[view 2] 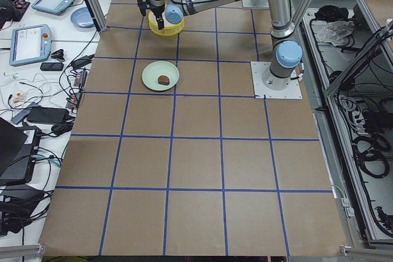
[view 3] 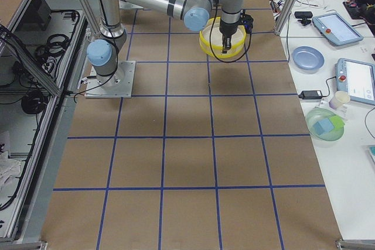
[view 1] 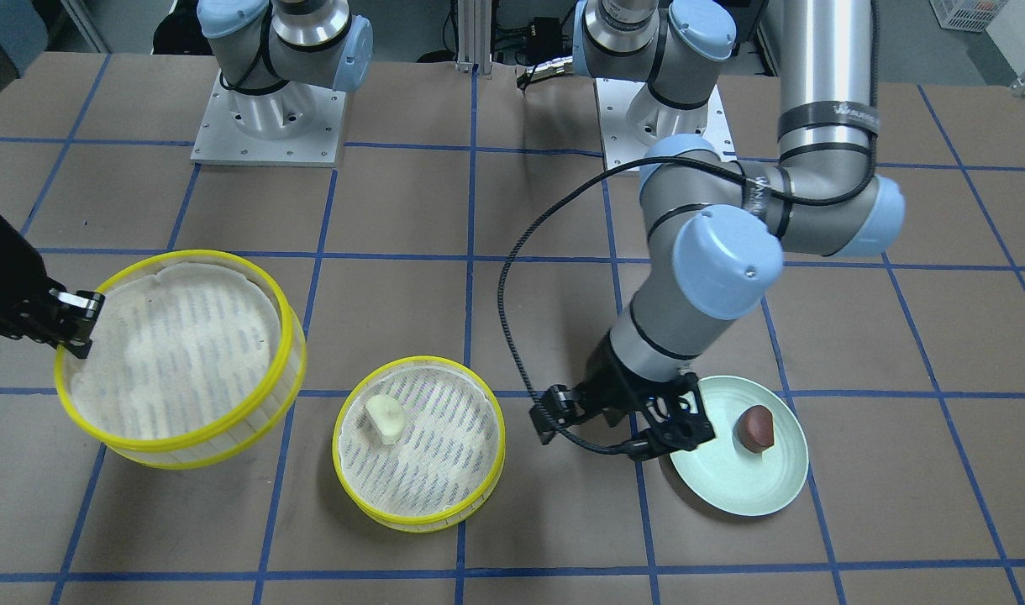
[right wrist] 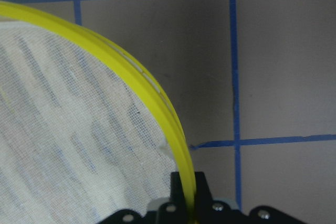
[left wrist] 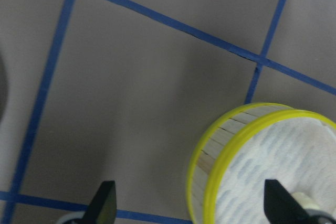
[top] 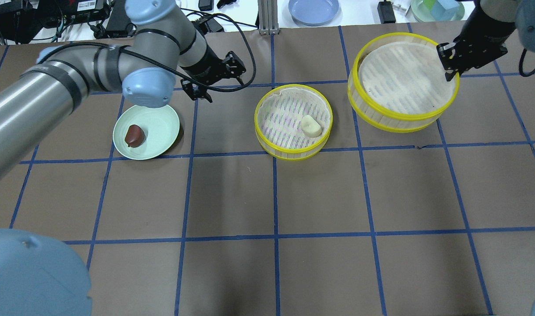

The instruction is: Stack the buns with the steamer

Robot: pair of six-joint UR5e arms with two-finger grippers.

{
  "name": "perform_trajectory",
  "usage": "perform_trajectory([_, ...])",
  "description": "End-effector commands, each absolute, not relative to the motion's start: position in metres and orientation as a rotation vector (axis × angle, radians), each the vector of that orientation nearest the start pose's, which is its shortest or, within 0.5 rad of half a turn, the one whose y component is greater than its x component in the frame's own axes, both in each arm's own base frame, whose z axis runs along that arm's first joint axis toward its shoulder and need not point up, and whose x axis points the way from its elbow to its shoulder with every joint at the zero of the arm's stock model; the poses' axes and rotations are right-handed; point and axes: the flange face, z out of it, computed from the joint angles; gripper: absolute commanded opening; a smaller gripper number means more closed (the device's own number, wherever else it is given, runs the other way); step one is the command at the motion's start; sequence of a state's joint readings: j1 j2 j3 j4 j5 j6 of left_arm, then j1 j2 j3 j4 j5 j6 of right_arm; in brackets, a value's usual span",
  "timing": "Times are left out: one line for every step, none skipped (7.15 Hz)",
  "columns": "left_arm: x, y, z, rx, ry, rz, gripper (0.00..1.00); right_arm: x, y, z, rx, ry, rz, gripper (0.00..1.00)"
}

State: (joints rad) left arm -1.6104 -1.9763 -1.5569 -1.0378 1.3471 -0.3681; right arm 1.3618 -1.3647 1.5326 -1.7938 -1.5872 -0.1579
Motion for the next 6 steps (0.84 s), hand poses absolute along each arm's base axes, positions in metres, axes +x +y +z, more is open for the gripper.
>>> perform_trajectory([-0.064, -0.637, 0.324, -0.324, 3.238, -0.105, 1.0, 0.108, -0.587, 0.415, 0.237, 3.148, -0.093, 0.0])
perform_trajectory([-0.031, -0.634, 0.316, -0.239, 3.176, -0.051, 1.0, 0.152, -0.578, 0.414, 0.271, 3.139, -0.099, 0.0])
perform_trajectory([-0.026, -0.623, 0.298, -0.225, 3.147, 0.038, 1.0, 0.205, -0.578, 0.398, 0.29, 3.124, -0.147, 0.0])
perform_trajectory([-0.011, -0.611, 0.272, -0.194, 3.125, 0.117, 1.0, 0.225, -0.588, 0.373, 0.301, 3.127, -0.168, 0.0])
perform_trajectory([0.011, -0.603, 0.26, -0.174, 3.131, 0.164, 1.0, 0.228, -0.596, 0.354, 0.305, 3.129, -0.147, 0.0])
perform_trajectory([0.02, -0.6, 0.256, -0.141, 3.137, 0.181, 1.0, 0.232, -0.59, 0.337, 0.356, 3.138, -0.094, 0.0])
